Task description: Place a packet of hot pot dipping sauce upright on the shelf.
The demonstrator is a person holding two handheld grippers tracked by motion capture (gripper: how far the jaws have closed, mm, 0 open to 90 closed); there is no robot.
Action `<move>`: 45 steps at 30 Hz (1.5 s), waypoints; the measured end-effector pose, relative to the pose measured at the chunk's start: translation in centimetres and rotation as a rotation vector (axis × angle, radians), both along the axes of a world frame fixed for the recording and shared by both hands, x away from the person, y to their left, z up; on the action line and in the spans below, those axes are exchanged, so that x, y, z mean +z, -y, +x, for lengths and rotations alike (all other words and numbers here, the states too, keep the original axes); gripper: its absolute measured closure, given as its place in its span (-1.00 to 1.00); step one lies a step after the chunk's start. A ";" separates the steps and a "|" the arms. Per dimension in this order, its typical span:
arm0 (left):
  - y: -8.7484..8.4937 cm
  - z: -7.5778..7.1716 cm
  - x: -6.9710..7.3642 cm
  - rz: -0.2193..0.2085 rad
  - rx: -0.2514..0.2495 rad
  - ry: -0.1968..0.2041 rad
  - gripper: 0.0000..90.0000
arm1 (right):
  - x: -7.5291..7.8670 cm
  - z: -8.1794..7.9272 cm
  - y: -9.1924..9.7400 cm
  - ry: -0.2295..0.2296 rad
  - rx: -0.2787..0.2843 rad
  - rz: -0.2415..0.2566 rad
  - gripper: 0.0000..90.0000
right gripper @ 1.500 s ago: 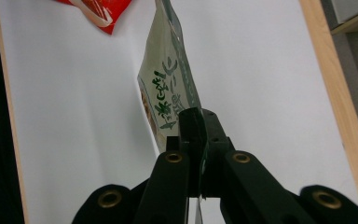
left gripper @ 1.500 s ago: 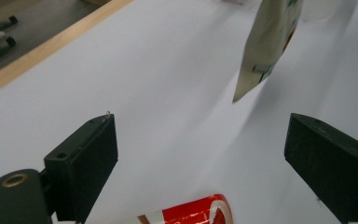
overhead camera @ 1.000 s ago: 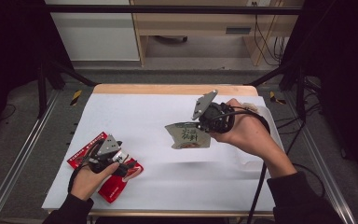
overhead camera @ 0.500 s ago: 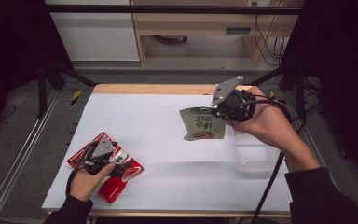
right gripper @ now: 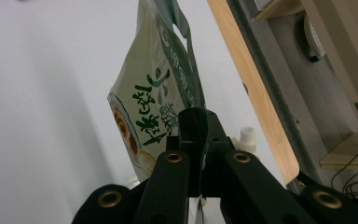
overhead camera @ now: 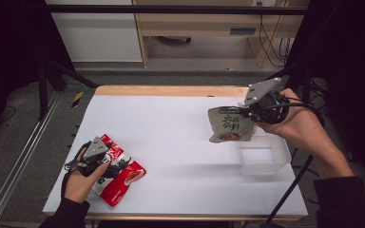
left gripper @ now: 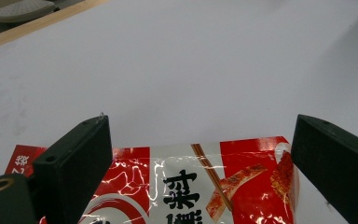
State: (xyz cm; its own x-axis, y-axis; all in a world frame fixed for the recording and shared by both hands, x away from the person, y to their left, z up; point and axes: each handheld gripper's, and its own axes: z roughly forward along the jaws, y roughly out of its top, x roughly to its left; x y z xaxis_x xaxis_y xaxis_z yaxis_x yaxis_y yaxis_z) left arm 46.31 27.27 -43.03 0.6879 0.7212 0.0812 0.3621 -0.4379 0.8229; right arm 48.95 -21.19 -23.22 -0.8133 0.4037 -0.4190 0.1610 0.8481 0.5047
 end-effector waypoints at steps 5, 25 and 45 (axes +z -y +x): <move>-0.5 -0.1 -0.4 0.008 0.009 -0.005 -0.88 | -0.1 0.0 1.9 0.005 -0.032 0.015 1.00; -0.4 -0.2 -0.4 0.004 0.034 0.007 -0.88 | -2.2 2.9 7.1 -0.020 -0.107 0.025 1.00; 0.1 -0.3 -0.7 0.017 0.032 0.002 -0.88 | -5.0 6.7 9.5 -0.063 -0.128 0.021 1.00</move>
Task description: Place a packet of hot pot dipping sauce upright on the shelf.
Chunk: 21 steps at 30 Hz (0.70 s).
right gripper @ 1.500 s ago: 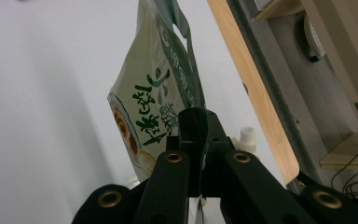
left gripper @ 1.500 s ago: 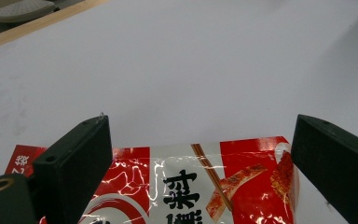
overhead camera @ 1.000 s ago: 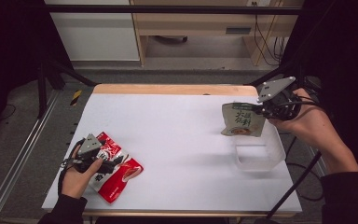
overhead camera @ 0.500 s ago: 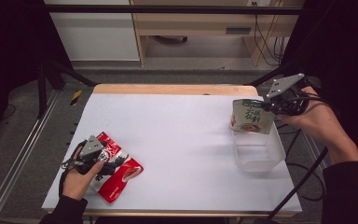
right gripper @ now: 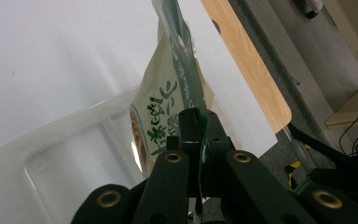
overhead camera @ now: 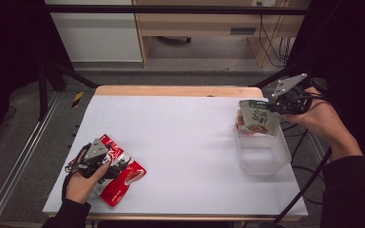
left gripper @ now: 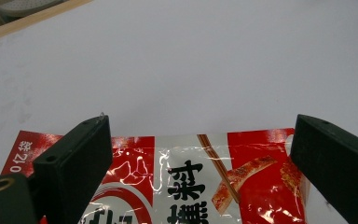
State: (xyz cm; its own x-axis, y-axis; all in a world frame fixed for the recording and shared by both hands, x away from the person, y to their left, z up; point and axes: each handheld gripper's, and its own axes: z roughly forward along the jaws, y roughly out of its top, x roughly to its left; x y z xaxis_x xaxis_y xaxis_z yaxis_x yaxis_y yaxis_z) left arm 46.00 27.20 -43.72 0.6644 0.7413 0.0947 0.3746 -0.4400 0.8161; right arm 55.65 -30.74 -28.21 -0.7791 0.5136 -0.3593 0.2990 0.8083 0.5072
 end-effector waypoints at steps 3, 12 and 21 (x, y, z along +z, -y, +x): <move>0.1 0.0 0.0 0.007 -0.004 0.000 -0.88 | -0.4 0.4 0.0 0.001 -0.002 0.009 1.00; 0.2 0.0 0.0 0.006 -0.008 -0.001 -0.88 | -2.1 0.9 -0.4 -0.015 0.006 0.041 1.00; 0.1 0.0 0.0 0.006 -0.005 -0.002 -0.88 | -3.2 1.1 -0.8 -0.031 0.002 0.059 1.00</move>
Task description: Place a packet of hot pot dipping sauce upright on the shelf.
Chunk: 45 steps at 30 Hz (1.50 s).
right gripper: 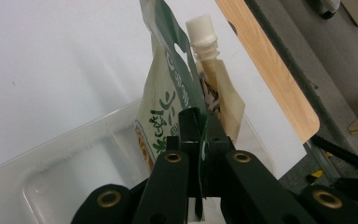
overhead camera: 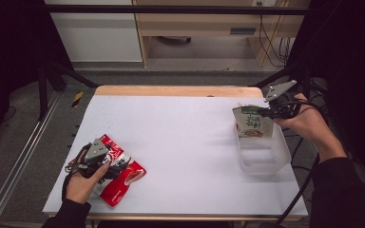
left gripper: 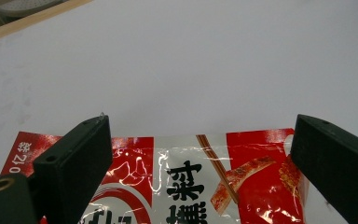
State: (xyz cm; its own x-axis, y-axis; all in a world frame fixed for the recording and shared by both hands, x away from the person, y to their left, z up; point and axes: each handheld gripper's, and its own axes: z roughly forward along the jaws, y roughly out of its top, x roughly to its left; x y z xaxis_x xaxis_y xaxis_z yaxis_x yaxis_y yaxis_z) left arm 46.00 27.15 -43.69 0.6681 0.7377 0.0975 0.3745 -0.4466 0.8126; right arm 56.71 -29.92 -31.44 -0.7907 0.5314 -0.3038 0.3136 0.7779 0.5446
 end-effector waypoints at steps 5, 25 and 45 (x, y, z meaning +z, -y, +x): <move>-0.1 0.0 0.0 0.000 0.002 0.000 -0.88 | -0.7 -0.1 0.5 -0.013 -0.021 0.011 0.99; -0.1 0.1 -0.1 0.004 0.006 -0.006 -0.88 | -1.8 -0.7 3.1 -0.064 -0.120 0.011 0.81; -0.3 0.1 0.0 0.000 0.009 -0.004 -0.88 | -2.5 -2.8 2.6 -0.020 -0.160 0.047 -0.13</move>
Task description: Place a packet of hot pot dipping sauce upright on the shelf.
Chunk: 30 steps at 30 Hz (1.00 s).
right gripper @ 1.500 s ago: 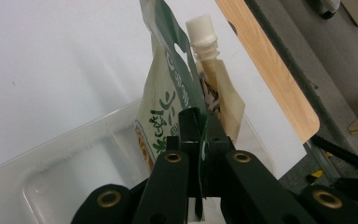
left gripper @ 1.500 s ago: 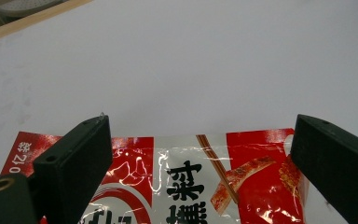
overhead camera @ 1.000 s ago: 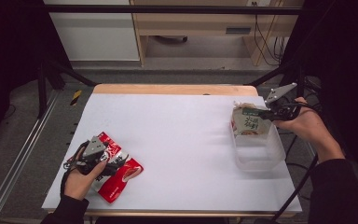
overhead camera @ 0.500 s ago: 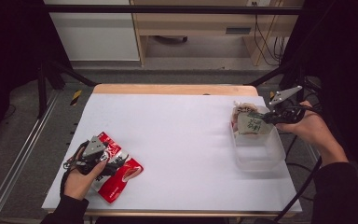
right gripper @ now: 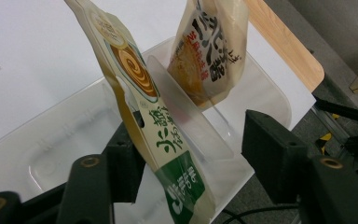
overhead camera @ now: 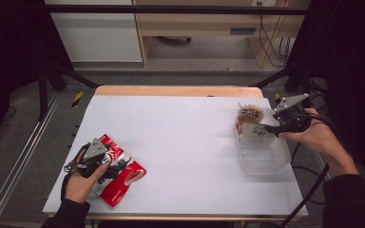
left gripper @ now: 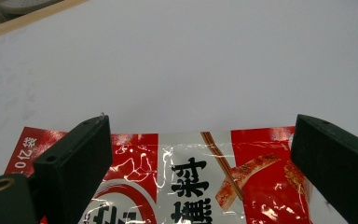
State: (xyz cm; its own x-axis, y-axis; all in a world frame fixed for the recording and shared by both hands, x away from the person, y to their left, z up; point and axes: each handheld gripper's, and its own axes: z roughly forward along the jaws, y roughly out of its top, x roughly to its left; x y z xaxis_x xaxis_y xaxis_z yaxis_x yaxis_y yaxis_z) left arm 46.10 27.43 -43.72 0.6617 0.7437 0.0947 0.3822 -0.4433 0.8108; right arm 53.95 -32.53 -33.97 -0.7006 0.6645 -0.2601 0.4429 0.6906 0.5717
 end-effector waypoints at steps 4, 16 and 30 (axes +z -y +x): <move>0.0 0.0 0.0 -0.002 0.001 0.002 -0.88 | -0.2 -0.3 -0.5 0.009 0.009 -0.013 -0.25; -0.1 0.0 0.0 0.011 0.005 0.004 -0.88 | 2.0 -3.2 -3.3 0.120 0.014 0.039 -0.55; -0.4 -0.1 0.1 0.007 0.009 0.006 -0.88 | 3.9 -6.0 -10.2 0.243 0.061 0.143 -0.72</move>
State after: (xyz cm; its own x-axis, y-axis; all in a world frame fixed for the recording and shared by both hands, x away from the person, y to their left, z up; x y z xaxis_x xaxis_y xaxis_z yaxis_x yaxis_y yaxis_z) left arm 45.99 27.82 -43.62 0.6545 0.7488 0.1040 0.3812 -0.4458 0.8099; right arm 47.99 -22.35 -30.10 -0.6687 0.6653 -0.3319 0.2415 0.6165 0.7494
